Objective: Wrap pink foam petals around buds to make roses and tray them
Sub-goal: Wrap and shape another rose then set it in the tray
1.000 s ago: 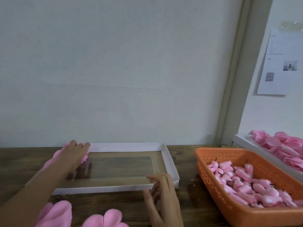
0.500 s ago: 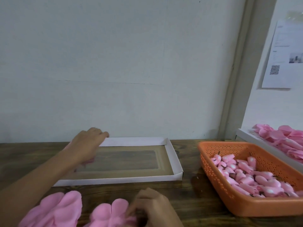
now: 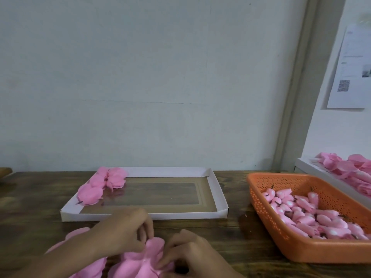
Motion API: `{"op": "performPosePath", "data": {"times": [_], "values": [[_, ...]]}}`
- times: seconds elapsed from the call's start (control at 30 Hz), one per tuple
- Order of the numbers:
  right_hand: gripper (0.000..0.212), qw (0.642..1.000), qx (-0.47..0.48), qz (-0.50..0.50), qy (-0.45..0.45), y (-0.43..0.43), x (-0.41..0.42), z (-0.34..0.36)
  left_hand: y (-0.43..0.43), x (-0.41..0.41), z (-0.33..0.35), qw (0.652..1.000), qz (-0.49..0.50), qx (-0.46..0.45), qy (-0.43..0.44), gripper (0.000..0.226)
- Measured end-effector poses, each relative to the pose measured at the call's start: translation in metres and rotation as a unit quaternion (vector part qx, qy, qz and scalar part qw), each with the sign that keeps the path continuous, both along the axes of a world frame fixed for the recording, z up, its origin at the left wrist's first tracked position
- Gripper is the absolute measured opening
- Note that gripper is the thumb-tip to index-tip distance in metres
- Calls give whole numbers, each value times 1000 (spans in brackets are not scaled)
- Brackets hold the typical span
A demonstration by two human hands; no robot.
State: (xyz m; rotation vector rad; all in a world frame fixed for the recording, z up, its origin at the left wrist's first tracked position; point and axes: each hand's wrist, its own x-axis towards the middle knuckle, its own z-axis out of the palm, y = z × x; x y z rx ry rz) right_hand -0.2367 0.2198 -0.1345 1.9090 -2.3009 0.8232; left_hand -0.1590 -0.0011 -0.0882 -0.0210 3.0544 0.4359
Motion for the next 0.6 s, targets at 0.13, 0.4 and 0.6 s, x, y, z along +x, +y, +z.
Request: {"op": "performPosePath", "data": {"times": [0.13, 0.4, 0.6], "values": [[22, 999, -8, 0, 41, 0, 4, 1, 0, 1, -1, 999, 17, 18, 34, 9], [12, 985, -83, -32, 151, -4, 8, -6, -7, 7, 10, 999, -36, -17, 29, 3], [8, 991, -96, -48, 75, -2, 10, -4, -12, 6, 19, 997, -69, -35, 14, 6]]}}
